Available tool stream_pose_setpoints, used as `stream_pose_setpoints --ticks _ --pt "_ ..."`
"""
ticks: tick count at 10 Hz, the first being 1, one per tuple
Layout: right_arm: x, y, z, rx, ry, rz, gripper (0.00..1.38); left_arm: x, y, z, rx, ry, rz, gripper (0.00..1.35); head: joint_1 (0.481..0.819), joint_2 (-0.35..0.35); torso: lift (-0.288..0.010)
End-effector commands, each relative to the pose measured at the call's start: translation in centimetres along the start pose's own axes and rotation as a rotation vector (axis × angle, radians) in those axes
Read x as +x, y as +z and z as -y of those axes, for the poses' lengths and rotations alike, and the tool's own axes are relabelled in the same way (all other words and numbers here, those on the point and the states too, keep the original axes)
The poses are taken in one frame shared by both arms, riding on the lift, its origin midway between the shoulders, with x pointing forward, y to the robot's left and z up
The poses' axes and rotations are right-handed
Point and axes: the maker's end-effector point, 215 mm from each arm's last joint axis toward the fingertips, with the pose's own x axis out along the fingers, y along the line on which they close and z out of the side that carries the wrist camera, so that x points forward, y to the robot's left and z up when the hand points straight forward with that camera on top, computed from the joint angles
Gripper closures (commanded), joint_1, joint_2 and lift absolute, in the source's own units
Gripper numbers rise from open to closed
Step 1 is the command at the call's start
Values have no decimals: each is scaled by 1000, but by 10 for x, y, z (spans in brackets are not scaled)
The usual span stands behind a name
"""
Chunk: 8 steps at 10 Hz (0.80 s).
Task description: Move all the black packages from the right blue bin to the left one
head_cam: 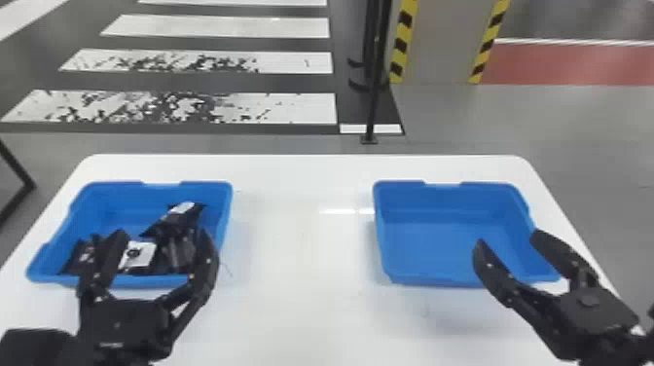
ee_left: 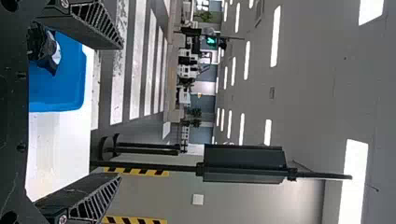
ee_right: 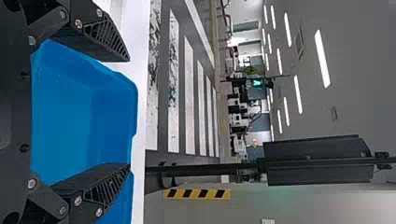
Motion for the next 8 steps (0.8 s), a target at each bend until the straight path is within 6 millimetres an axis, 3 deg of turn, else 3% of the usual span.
stream_pose_setpoints --ticks 1,6,8 --pt "1 1 0 3 0 3 245 0 -1 1 -1 -3 -1 58 695 -23 -140" --pt "0 3 -1 -3 0 8 245 -1 -2 1 -4 -4 -4 58 695 -24 -140" --pt "-5 13 0 -14 -23 32 245 -1 -5 3 -6 -7 -16 58 695 -25 -140"
